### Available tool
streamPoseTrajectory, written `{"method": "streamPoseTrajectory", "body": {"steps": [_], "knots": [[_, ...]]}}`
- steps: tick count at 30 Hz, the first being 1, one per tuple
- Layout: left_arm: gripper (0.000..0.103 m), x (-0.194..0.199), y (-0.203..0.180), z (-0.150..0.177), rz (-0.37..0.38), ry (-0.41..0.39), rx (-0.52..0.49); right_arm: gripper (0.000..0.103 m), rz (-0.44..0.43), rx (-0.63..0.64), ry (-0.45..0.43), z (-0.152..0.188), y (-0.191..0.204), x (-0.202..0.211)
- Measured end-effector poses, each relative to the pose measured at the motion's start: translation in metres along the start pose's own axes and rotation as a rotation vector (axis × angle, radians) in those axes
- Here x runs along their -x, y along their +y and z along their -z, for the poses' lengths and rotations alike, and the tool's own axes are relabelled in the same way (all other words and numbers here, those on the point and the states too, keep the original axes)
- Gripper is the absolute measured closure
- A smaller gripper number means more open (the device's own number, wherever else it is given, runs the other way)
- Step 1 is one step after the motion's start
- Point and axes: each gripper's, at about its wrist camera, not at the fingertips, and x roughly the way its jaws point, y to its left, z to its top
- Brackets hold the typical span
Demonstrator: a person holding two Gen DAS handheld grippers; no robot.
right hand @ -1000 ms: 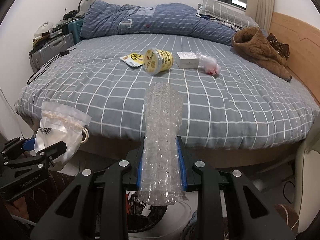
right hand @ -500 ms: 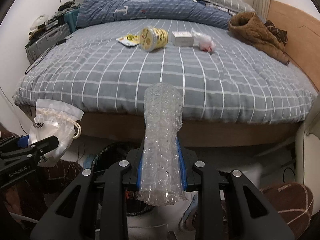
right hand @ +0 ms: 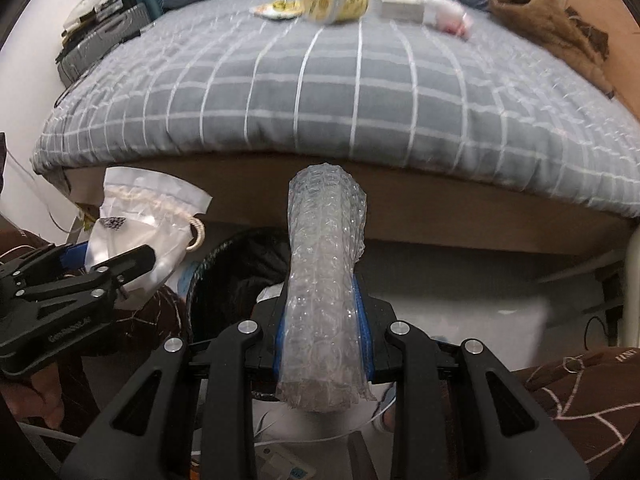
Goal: Collect trash
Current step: 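Carry the drawstring bag and bubble-wrap tube off the bed to the black bin, then open the left tool over the bin while the right tool releases the bubble wrap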
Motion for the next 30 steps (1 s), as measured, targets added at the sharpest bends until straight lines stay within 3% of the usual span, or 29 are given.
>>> {"method": "streamPoseTrajectory", "body": {"steps": [15, 30], "knots": [[0.046, -0.073, -0.002, -0.012, -0.027, 0.113, -0.021, 0.077, -0.023, -0.002, 0.126, 0.000, -0.002, -0.061], [0.043, -0.110, -0.021, -0.017, 0.000, 0.176, -0.074, 0.077, 0.013, 0.005, 0.163, 0.004, 0.000, -0.084]]}}
